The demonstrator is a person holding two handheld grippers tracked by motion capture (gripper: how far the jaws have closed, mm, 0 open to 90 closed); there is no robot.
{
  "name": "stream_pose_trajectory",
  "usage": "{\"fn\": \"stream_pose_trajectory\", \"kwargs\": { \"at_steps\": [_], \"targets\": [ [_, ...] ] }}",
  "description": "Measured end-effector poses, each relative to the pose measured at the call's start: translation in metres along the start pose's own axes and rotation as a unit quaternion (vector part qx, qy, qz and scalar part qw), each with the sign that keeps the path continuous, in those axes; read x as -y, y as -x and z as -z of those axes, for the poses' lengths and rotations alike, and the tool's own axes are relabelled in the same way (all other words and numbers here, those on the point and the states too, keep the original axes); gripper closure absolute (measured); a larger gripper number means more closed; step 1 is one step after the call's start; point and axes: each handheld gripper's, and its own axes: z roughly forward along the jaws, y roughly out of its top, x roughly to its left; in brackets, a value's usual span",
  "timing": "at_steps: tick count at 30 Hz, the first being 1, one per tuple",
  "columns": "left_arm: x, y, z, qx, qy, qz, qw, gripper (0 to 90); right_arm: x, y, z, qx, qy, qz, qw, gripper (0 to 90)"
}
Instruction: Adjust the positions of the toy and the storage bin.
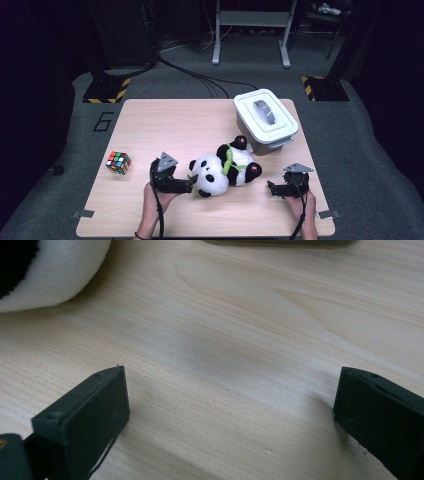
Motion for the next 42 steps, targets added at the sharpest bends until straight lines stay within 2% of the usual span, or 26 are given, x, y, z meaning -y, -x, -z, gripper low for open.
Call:
{"fn": "stream_pose_trajectory", "kwargs": {
  "at_steps": [3, 6, 9, 10, 11, 14, 16, 17, 18, 19, 21, 25, 28, 29, 34, 36, 40, 41, 42],
  "targets": [
    [-0.011, 0.016, -0.011, 0.015, -0.001, -0.015, 0.9998, 0.2, 0.0, 0.0, 0.0, 0.0, 0.0, 0.0, 1.0, 0.6],
    [-0.017, 0.027, -0.021, 0.018, -0.006, -0.025, 0.9995, 0.9, 0.0, 0.0, 0.0, 0.0, 0.0, 0.0, 1.0, 0.6],
    [-0.016, 0.034, -0.031, 0.014, -0.018, -0.032, 0.9992, 8.5, 0.0, 0.0, 0.0, 0.0, 0.0, 0.0, 1.0, 0.6],
    [-0.012, 0.036, -0.037, 0.012, -0.026, -0.036, 0.9989, 17.5, 0.0, 0.0, 0.0, 0.0, 0.0, 0.0, 1.0, 0.7],
    [-0.01, 0.036, -0.041, 0.013, -0.034, -0.038, 0.9986, 19.9, 0.0, 0.0, 0.0, -0.001, 0.0, 0.0, 1.0, 0.7],
    [-0.006, 0.036, -0.044, 0.006, -0.034, -0.042, 0.9985, 23.7, 0.0, 0.0, 0.0, -0.001, 0.0, 0.0, 1.0, 0.7],
    [-0.002, 0.036, -0.046, 0.0, -0.035, -0.055, 0.9978, 31.0, 0.0, 0.0, 0.0, -0.001, 0.0, 0.0, 1.0, 0.8],
    [0.005, 0.035, -0.048, -0.005, -0.033, -0.064, 0.9974, 39.4, 0.0, 0.0, 0.0, -0.002, 0.0, 0.0, 1.0, 0.9],
    [0.005, 0.035, -0.048, -0.005, -0.033, -0.064, 0.9974, 43.1, 0.0, 0.0, 0.0, -0.002, 0.0, 0.0, 1.0, 0.9],
    [0.006, 0.032, -0.048, -0.004, -0.031, -0.062, 0.9976, 43.1, 0.0, 0.0, 0.0, -0.002, 0.001, 0.001, 1.0, 0.9],
    [0.007, 0.03, -0.047, 0.0, -0.026, -0.06, 0.9978, 49.4, 0.0, 0.0, 0.0, -0.002, 0.0, 0.001, 1.0, 1.0],
    [0.008, 0.027, -0.044, 0.01, -0.019, -0.069, 0.9974, 55.3, 0.0, 0.0, 0.0, -0.004, 0.002, -0.005, 1.0, 1.4],
    [0.007, 0.022, -0.039, 0.029, -0.013, -0.073, 0.9968, 56.8, 0.0, 0.0, 0.0, -0.004, 0.002, -0.003, 1.0, 1.5],
    [0.006, 0.02, -0.036, 0.035, -0.01, -0.075, 0.9965, 62.6, 0.0, 0.0, 0.0, -0.004, 0.002, -0.004, 1.0, 1.5],
    [0.003, 0.006, -0.032, 0.061, -0.024, -0.082, 0.9945, 62.5, 0.0, 0.0, 0.0, -0.003, 0.002, -0.004, 1.0, 1.5],
    [0.004, 0.001, -0.03, 0.074, -0.028, -0.078, 0.9938, 62.7, 0.0, 0.0, 0.0, -0.004, 0.002, -0.004, 1.0, 1.5],
    [0.004, -0.008, -0.021, 0.085, -0.042, -0.097, 0.9908, 62.8, 0.0, 0.0, 0.0, -0.002, 0.002, -0.003, 1.0, 1.5],
    [0.005, -0.012, -0.018, 0.09, -0.046, -0.101, 0.9898, 62.8, 0.0, 0.0, 0.0, -0.002, 0.003, -0.004, 1.0, 1.6],
    [0.006, -0.022, -0.011, 0.099, -0.051, -0.102, 0.9886, 62.6, 0.0, 0.0, 0.0, -0.002, 0.002, -0.003, 1.0, 1.6]
  ]
}}
